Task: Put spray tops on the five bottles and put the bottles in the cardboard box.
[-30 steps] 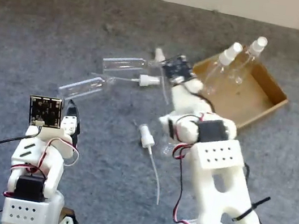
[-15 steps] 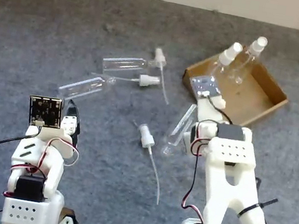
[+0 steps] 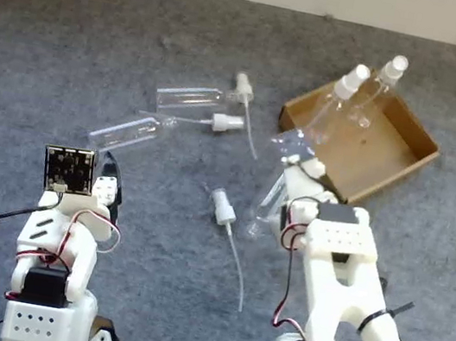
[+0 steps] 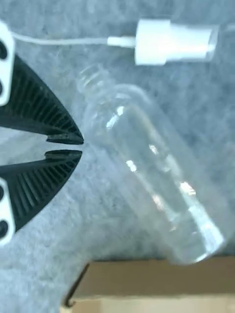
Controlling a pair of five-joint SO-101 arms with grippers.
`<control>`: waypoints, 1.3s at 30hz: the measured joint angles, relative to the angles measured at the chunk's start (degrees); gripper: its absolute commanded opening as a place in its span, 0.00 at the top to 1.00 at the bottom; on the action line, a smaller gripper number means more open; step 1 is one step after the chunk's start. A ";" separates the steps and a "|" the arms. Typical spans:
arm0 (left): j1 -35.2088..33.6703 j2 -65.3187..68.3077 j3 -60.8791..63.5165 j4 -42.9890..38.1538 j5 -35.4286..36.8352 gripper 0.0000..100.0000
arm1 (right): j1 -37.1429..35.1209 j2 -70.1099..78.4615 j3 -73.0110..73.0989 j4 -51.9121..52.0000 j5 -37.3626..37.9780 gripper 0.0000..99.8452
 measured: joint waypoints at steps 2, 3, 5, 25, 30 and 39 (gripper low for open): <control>0.00 0.00 0.00 0.00 0.00 0.99 | -1.05 0.00 0.00 -0.53 0.00 0.98; 0.00 0.00 0.09 0.00 0.00 0.99 | -1.67 0.00 0.00 -0.70 0.00 0.98; 0.00 0.00 0.09 0.00 0.00 0.99 | -3.34 0.00 0.00 -0.97 0.00 0.98; 0.00 0.00 0.26 -0.35 0.00 0.99 | -11.69 20.75 -9.49 -3.16 0.18 0.98; 0.00 0.00 0.35 -0.35 0.00 0.99 | -15.21 21.27 -10.90 -3.25 0.18 0.98; 0.00 0.00 0.35 -0.35 0.00 0.99 | -18.37 21.98 -15.56 -5.45 0.18 0.98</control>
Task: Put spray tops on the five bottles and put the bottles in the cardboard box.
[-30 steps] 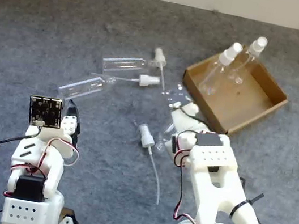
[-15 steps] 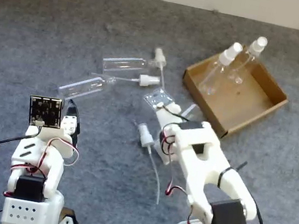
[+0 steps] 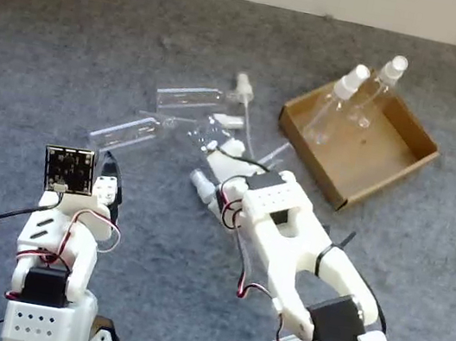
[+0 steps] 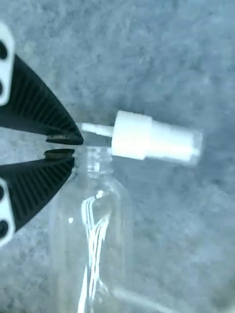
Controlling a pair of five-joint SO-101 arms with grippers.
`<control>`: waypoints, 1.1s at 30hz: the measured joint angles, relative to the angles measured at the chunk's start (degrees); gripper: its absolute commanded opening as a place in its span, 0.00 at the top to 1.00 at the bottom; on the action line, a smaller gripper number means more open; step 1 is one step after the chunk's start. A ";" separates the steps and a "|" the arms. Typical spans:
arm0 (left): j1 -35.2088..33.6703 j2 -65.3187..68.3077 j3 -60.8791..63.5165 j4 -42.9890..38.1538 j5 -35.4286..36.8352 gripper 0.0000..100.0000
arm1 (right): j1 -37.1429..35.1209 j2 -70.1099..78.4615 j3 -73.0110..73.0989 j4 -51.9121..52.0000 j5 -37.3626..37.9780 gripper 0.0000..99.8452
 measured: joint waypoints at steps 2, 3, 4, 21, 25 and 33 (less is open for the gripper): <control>0.00 0.00 0.00 0.00 0.00 0.99 | -0.35 0.00 -0.35 0.00 0.00 0.98; 0.00 0.00 0.00 0.00 0.00 0.99 | -0.44 0.00 -0.44 0.00 0.00 0.98; 0.00 0.00 0.00 0.00 0.00 0.99 | -0.44 0.00 -0.44 -0.09 0.00 0.98; 0.00 0.00 0.00 0.00 0.00 0.99 | -0.88 -8.62 -0.44 -0.18 0.00 0.98; 0.00 0.00 0.00 0.00 0.00 0.99 | -0.88 -14.77 -0.44 -0.18 0.00 0.98; 0.00 0.00 0.00 0.00 0.00 0.99 | 0.26 -16.44 -0.44 -0.18 11.52 0.98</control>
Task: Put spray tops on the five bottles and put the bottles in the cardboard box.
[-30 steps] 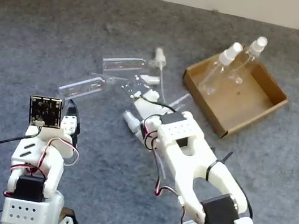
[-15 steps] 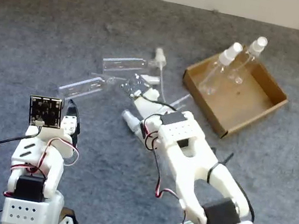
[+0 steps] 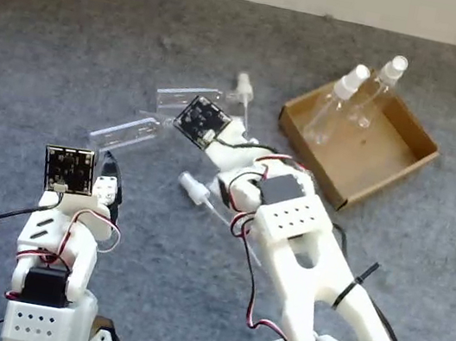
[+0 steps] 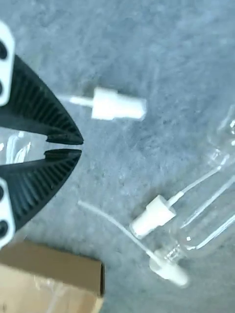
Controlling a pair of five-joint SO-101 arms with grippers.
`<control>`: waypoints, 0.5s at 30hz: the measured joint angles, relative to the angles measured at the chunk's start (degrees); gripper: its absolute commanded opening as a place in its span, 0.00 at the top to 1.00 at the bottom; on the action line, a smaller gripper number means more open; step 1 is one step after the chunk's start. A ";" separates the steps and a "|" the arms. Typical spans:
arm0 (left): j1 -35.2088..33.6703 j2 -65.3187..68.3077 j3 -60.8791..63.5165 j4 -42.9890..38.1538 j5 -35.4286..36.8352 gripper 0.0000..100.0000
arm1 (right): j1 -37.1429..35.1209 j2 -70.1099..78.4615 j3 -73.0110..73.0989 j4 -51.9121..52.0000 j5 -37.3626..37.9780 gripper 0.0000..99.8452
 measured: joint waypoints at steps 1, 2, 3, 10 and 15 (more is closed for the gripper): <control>0.00 0.00 0.00 0.00 0.00 0.99 | 0.62 0.00 0.00 0.00 2.37 0.98; 0.00 0.00 0.00 0.00 0.00 0.99 | 1.41 0.00 0.00 0.00 4.84 0.98; 0.00 0.00 0.00 0.00 0.00 0.99 | 2.29 0.00 0.00 0.00 7.21 0.98; 0.00 0.00 0.00 0.00 0.00 0.99 | 7.74 -0.44 0.00 0.62 19.08 0.80; 0.00 0.00 0.00 0.00 0.00 0.99 | 9.58 -0.44 0.00 3.78 20.13 0.71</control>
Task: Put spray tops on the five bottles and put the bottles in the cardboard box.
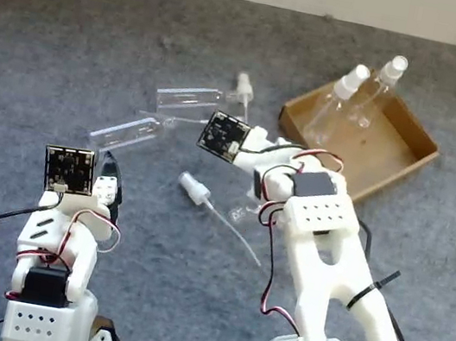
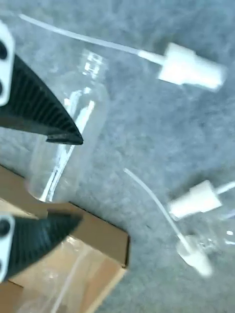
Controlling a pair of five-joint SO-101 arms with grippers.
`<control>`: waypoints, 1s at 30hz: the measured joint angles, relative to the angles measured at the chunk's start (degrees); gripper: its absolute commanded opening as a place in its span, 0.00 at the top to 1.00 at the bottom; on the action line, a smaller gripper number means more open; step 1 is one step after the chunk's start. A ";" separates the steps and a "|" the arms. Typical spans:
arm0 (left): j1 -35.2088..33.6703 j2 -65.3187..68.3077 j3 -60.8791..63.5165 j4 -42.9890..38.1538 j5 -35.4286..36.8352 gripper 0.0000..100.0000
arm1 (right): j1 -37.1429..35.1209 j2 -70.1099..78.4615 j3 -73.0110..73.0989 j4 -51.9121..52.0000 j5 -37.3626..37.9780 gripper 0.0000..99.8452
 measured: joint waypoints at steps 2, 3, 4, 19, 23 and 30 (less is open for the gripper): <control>0.00 0.00 0.00 0.00 0.00 0.99 | 0.35 0.00 0.00 2.20 2.02 0.68; 0.00 0.00 0.00 0.00 0.00 0.99 | 0.53 0.00 0.00 3.34 4.13 0.67; 0.00 0.00 0.00 0.00 0.00 0.99 | 0.53 0.00 0.00 4.48 6.33 0.66; 0.00 0.00 0.00 0.00 0.00 0.99 | 4.84 0.00 0.53 10.11 28.22 0.66; 0.00 0.00 0.00 0.00 0.00 0.99 | 4.92 0.00 3.08 10.11 33.05 0.66; 0.00 0.00 0.00 0.00 0.00 0.99 | 4.92 0.00 3.69 10.11 37.45 0.66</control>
